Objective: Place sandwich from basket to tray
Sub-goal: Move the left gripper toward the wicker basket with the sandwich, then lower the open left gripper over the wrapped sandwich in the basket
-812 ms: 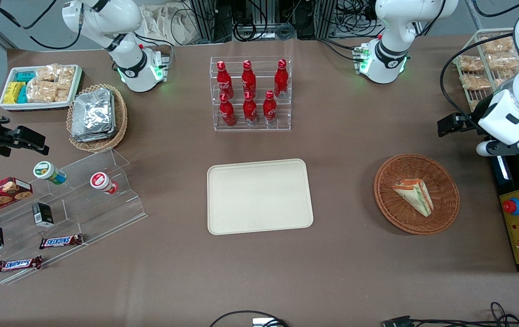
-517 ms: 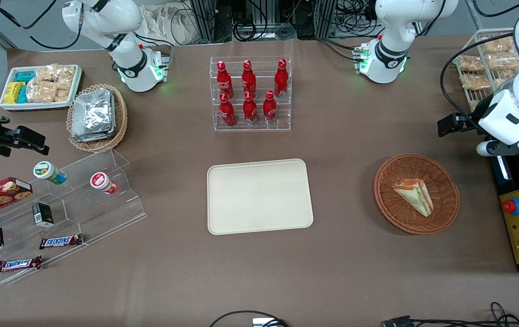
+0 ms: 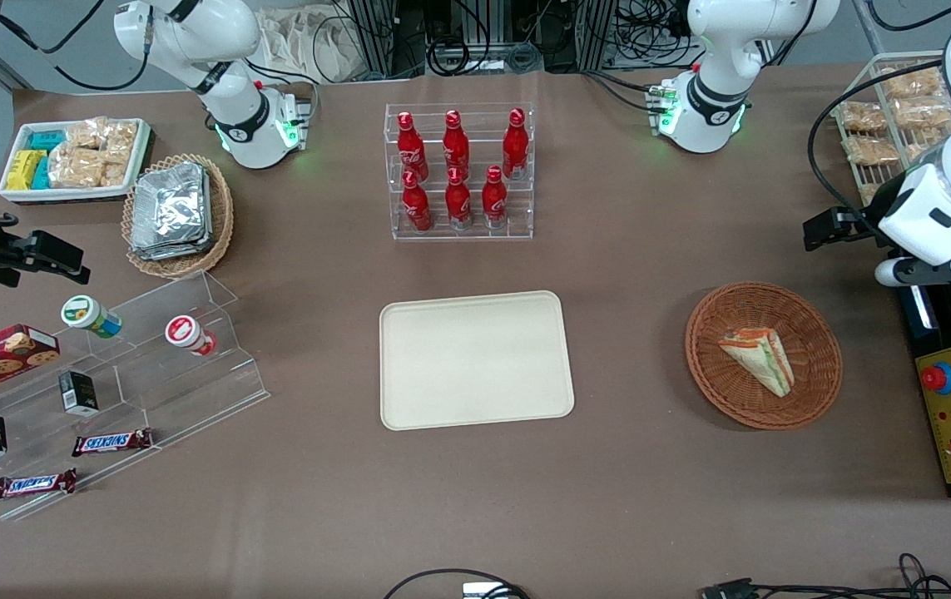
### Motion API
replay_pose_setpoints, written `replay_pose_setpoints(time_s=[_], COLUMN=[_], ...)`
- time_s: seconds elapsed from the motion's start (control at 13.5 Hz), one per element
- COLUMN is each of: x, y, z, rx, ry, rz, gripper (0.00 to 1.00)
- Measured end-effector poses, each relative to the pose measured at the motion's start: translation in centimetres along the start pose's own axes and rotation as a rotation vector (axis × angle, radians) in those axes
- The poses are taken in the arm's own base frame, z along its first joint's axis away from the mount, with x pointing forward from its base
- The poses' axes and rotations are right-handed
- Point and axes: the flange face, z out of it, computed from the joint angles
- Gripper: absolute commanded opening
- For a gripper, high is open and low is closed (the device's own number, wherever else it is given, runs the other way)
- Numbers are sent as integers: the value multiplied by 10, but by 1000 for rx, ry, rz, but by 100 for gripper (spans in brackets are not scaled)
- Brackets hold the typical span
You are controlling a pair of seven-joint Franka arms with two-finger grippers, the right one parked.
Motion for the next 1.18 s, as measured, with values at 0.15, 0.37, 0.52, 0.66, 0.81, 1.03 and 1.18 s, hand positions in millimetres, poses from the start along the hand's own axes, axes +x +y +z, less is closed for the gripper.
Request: replay_pose_setpoints(time_s=[0.15, 0.37, 0.52, 0.66, 0.81, 1.03, 1.18], x=[2, 14, 33, 54, 71, 92, 107], y=[-4, -10, -20, -25, -34, -36, -42], z=[0, 15, 37, 64, 92, 133, 159], rx=[31, 35, 30, 27, 19, -27, -53], ry=[8, -11, -22, -45, -65, -118, -130], rz=[-3, -14, -31, -55, -146, -319, -441], gripper=[100, 100, 100, 100, 100, 100, 100])
